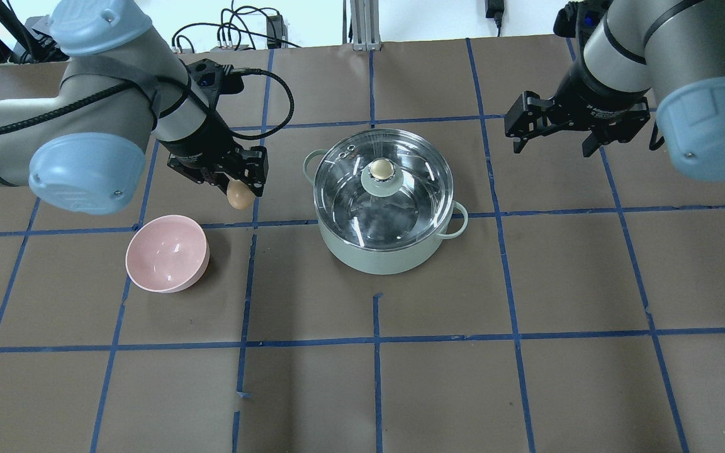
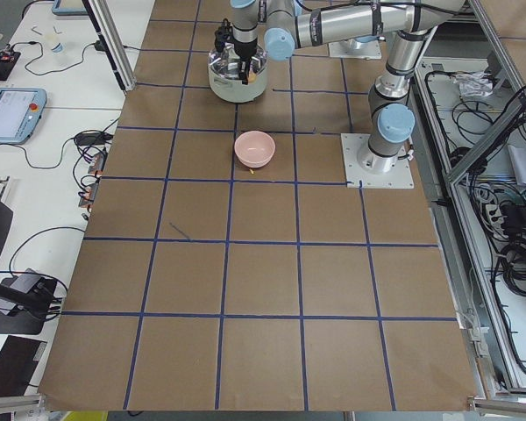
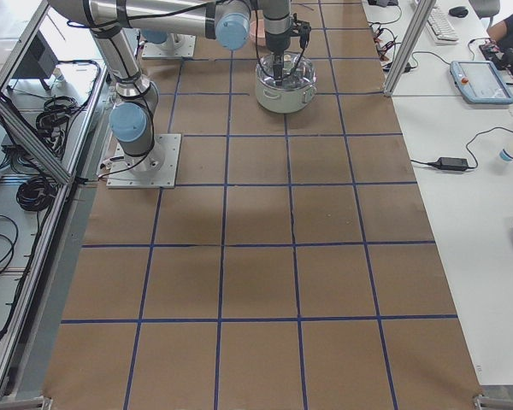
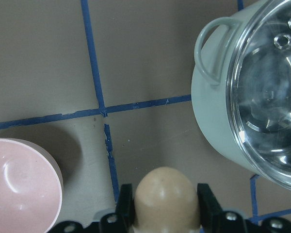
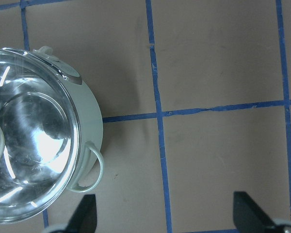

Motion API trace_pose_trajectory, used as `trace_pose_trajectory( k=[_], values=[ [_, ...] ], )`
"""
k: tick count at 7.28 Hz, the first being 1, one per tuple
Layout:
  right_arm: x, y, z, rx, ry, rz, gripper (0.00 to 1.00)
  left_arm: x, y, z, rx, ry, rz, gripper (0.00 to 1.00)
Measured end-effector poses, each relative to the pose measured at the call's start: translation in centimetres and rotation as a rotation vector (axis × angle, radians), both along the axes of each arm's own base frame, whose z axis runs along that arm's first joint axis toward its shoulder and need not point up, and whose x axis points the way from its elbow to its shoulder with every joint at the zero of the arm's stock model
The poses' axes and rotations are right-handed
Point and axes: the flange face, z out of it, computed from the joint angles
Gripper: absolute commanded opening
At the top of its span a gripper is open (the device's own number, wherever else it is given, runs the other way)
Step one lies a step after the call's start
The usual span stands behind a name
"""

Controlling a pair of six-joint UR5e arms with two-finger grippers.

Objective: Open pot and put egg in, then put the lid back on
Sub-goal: 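Hold the egg with the left gripper while the right gripper moves over the lid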

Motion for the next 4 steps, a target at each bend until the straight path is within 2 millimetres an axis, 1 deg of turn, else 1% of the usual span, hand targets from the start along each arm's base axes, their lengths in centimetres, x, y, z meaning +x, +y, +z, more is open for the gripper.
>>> trace_pose_trajectory(
  k=[3,4],
  values=[
    [0.22,0.02,-0.07,0.002,-0.004,-0.012,1.0,0.01,-0.02,0.05,-0.001,-0.001,-0.001,0.01],
    [0.79,-0.13,-0.32,0.003,-0.01,-0.031,1.0,0.01,-0.03,0.07,-0.002,-0.001,0.0,0.01]
  ],
)
